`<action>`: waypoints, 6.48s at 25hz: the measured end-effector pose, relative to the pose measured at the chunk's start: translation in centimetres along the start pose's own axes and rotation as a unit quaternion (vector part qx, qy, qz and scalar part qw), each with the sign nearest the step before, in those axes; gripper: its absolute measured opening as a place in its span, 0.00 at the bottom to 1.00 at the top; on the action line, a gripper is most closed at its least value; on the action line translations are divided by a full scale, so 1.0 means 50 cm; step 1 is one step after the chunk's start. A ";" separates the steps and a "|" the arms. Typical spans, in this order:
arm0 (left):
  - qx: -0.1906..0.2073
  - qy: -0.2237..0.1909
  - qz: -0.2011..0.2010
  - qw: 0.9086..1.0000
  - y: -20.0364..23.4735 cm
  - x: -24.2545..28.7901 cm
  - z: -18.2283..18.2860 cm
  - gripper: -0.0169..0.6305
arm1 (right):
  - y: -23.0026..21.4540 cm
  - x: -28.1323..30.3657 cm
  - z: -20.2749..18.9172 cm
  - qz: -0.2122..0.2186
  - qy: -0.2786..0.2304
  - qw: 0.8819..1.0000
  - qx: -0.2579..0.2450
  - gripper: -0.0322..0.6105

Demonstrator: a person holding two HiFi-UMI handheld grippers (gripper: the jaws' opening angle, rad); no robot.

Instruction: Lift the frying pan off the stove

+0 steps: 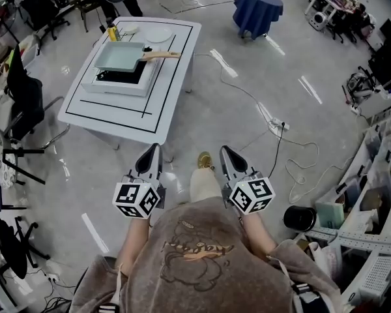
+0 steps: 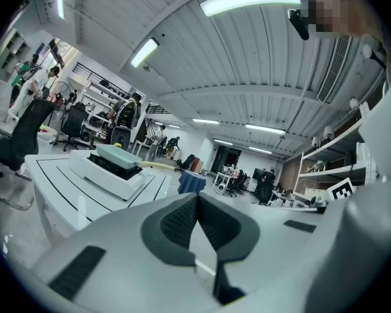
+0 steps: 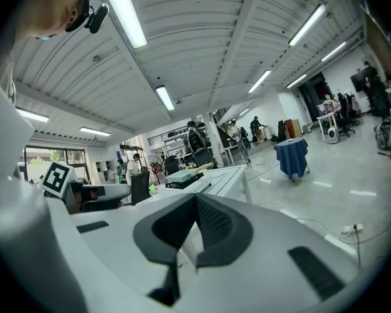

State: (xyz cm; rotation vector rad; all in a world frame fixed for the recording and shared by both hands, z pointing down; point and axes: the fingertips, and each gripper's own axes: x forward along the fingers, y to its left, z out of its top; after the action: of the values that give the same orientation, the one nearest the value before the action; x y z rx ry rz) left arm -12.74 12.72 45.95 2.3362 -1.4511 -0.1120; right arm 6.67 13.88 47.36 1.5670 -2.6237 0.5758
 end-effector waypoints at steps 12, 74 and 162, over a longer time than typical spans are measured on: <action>-0.001 -0.005 0.006 1.000 0.051 0.131 0.043 0.04 | -0.080 0.127 0.055 0.005 0.004 1.000 -0.005 0.05; 0.006 -0.051 0.101 0.994 0.182 0.562 0.240 0.04 | -0.315 0.589 0.276 0.133 0.055 0.990 -0.016 0.05; -0.369 -0.018 0.054 0.928 0.360 0.722 0.081 0.64 | -0.330 0.681 0.246 0.128 0.087 0.988 -0.016 0.05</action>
State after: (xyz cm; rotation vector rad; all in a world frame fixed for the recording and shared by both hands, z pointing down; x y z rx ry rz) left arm -12.36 -27.11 53.57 1.6423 -1.2534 -0.5671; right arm 6.00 -25.86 48.07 1.1219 -2.7006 0.6452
